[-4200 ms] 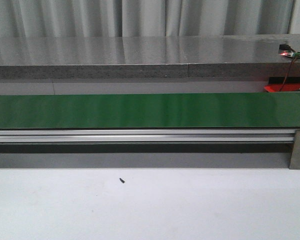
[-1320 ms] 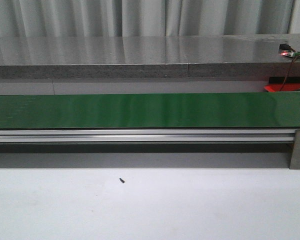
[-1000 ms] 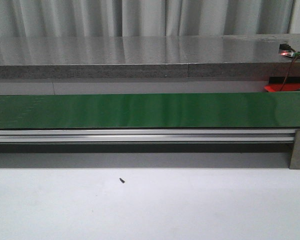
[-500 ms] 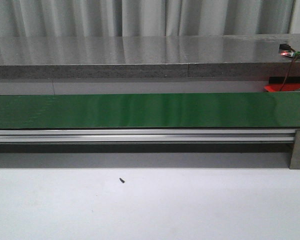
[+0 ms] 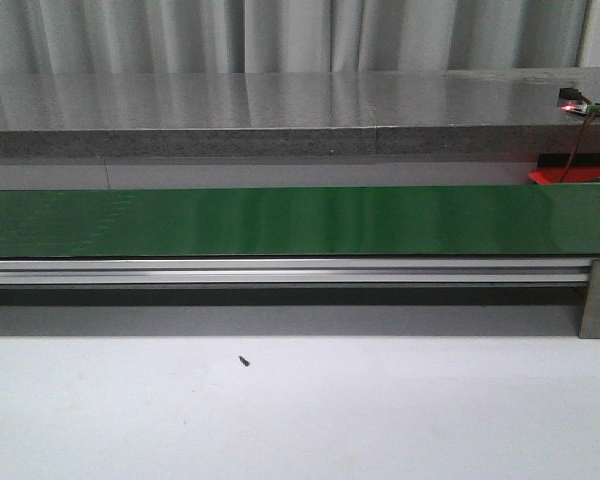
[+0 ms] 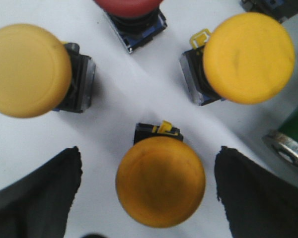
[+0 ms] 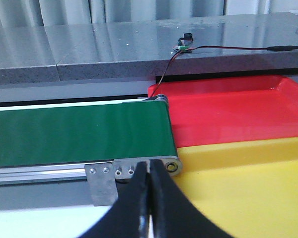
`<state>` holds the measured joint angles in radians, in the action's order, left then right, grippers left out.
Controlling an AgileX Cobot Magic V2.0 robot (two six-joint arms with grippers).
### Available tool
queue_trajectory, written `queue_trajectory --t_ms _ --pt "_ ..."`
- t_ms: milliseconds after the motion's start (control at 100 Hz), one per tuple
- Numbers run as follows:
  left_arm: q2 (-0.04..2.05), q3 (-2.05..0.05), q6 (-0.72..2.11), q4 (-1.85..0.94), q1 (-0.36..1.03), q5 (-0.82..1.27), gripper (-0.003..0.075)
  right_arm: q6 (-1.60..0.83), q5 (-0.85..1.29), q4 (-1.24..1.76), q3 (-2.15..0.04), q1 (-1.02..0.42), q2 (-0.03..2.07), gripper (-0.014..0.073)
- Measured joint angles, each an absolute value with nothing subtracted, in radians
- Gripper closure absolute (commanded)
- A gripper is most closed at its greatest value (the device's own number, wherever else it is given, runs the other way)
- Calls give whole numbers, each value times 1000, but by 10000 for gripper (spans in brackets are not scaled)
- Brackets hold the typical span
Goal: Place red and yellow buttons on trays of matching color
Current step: 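Grasp the yellow button with the left gripper and carry it over the belt, then set the button on the green belt, open left gripper, move to next yellow button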
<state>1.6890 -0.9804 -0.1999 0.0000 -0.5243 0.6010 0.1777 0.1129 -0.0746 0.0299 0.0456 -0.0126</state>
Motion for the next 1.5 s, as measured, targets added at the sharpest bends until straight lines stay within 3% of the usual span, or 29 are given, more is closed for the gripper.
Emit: queue_trajectory --t_ms 80,320,440,860,1260,1500 --pt "1704 -983 -202 0 -524 585 258 178 113 -75 30 46 -13 662" --pt "1729 -983 -202 0 -524 562 510 178 113 -75 30 46 -13 662" --pt "1729 -983 -202 0 -524 558 568 178 113 -75 30 46 -13 662" --pt "1555 -985 -202 0 -513 627 572 178 113 -75 30 46 -13 662" --pt "1515 -1174 -195 0 -285 719 572 178 113 -75 30 46 -13 662" --pt "1617 -1236 -195 0 -207 725 572 178 113 -75 30 46 -13 662"
